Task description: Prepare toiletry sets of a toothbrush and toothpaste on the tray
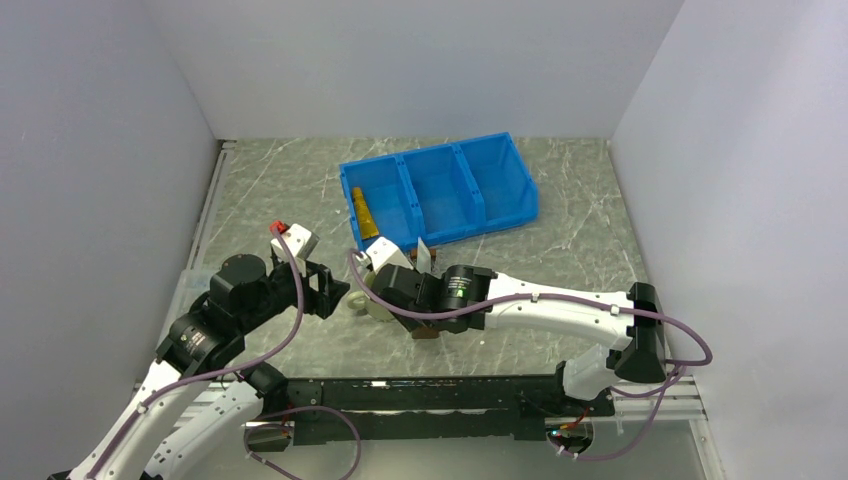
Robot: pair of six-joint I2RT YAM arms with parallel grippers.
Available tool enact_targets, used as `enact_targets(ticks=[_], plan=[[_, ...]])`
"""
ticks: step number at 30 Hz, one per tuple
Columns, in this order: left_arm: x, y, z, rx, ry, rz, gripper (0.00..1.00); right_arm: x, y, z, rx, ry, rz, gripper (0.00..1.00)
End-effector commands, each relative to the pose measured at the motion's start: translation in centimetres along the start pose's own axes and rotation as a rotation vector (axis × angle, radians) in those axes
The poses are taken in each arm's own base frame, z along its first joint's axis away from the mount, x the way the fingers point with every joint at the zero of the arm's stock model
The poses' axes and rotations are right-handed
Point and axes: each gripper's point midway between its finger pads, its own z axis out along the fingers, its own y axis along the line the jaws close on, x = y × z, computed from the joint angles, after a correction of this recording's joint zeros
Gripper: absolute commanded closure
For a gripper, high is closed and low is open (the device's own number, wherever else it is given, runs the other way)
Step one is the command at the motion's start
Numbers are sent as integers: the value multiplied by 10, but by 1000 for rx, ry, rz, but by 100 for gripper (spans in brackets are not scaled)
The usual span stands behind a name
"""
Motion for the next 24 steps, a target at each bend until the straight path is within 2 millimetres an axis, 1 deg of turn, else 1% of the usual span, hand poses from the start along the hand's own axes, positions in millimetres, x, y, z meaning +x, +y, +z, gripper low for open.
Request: enact_targets(ticks=[1, 8, 11, 19, 24], plan=[[-5, -2, -1, 12, -25, -2, 21, -16, 0, -10, 18, -42, 27, 58], [-5, -3, -2, 14, -26, -2, 21, -18, 2, -11, 29, -43, 20, 57], [-5, -2, -2, 12, -26, -3, 21, -23, 1, -15, 40, -60, 25, 56], [-4, -2, -1, 8, -24, -5, 21, -34, -8, -25, 82, -93, 33, 54], [-4, 0, 0, 1, -19, -7, 21, -45, -15, -33, 109, -129, 45, 53]])
